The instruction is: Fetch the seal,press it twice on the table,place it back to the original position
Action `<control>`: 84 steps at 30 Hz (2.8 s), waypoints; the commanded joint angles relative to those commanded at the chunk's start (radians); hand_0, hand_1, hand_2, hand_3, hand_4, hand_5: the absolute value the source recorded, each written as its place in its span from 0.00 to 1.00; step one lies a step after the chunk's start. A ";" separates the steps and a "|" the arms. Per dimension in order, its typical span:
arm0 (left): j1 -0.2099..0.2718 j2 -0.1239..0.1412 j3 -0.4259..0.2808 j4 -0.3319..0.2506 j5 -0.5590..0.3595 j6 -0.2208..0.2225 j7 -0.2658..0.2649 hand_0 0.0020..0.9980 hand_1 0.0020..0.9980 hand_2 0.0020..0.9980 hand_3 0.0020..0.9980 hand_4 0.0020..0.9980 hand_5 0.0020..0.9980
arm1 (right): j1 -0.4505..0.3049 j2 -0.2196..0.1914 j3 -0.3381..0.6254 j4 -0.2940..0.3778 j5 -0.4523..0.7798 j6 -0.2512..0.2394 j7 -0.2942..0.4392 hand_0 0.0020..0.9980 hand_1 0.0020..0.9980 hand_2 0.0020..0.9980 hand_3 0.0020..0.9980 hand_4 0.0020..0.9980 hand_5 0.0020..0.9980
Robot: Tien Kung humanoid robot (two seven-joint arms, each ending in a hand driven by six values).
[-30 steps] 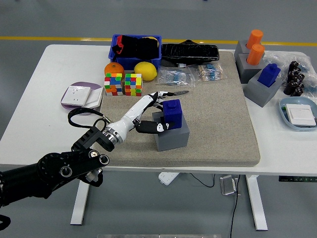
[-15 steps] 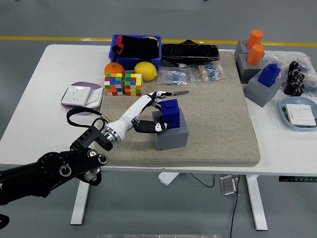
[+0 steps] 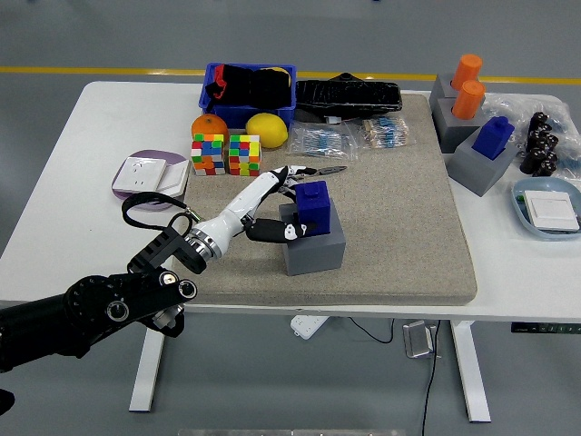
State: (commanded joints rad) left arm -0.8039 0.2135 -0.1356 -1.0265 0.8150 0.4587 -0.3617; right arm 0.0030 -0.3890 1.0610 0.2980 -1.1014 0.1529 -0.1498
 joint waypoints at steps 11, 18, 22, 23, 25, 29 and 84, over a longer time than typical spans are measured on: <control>-0.003 0.002 0.003 0.000 0.008 -0.005 0.010 0.82 0.50 0.40 0.88 0.70 0.00 | -0.001 0.000 -0.001 0.000 0.000 0.000 0.000 0.83 0.76 0.74 0.68 0.75 0.32; -0.006 0.010 0.000 -0.002 0.011 -0.004 0.012 0.82 0.50 0.40 0.88 0.70 0.00 | -0.001 0.000 0.001 0.000 -0.001 -0.001 0.000 0.83 0.76 0.74 0.68 0.75 0.32; -0.009 0.015 0.002 -0.006 0.013 -0.003 0.014 0.82 0.49 0.40 0.88 0.70 0.00 | -0.001 0.000 0.002 0.000 -0.001 -0.001 0.000 0.83 0.76 0.74 0.68 0.75 0.32; -0.010 0.017 0.003 -0.007 0.013 -0.003 0.015 0.82 0.49 0.40 0.88 0.70 0.00 | -0.001 0.000 0.002 0.000 -0.001 -0.001 0.001 0.83 0.76 0.74 0.68 0.75 0.32; -0.012 0.021 0.004 -0.009 0.013 -0.004 0.015 0.82 0.49 0.39 0.88 0.69 0.00 | -0.001 0.000 0.002 0.000 -0.001 -0.001 0.000 0.83 0.76 0.74 0.68 0.75 0.32; -0.014 0.027 0.008 -0.014 0.014 -0.005 0.017 0.82 0.49 0.39 0.88 0.69 0.00 | -0.001 -0.001 0.001 -0.001 -0.001 -0.001 0.001 0.83 0.76 0.74 0.68 0.75 0.32; -0.003 0.036 -0.023 -0.021 -0.077 -0.108 0.006 0.99 1.00 0.99 1.00 1.00 0.30 | -0.004 0.003 -0.001 -0.001 -0.002 -0.001 0.001 0.83 0.76 0.74 0.68 0.75 0.32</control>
State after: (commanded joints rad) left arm -0.8073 0.2491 -0.1582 -1.0480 0.7383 0.3505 -0.3558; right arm -0.0014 -0.3856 1.0603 0.2971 -1.1031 0.1523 -0.1489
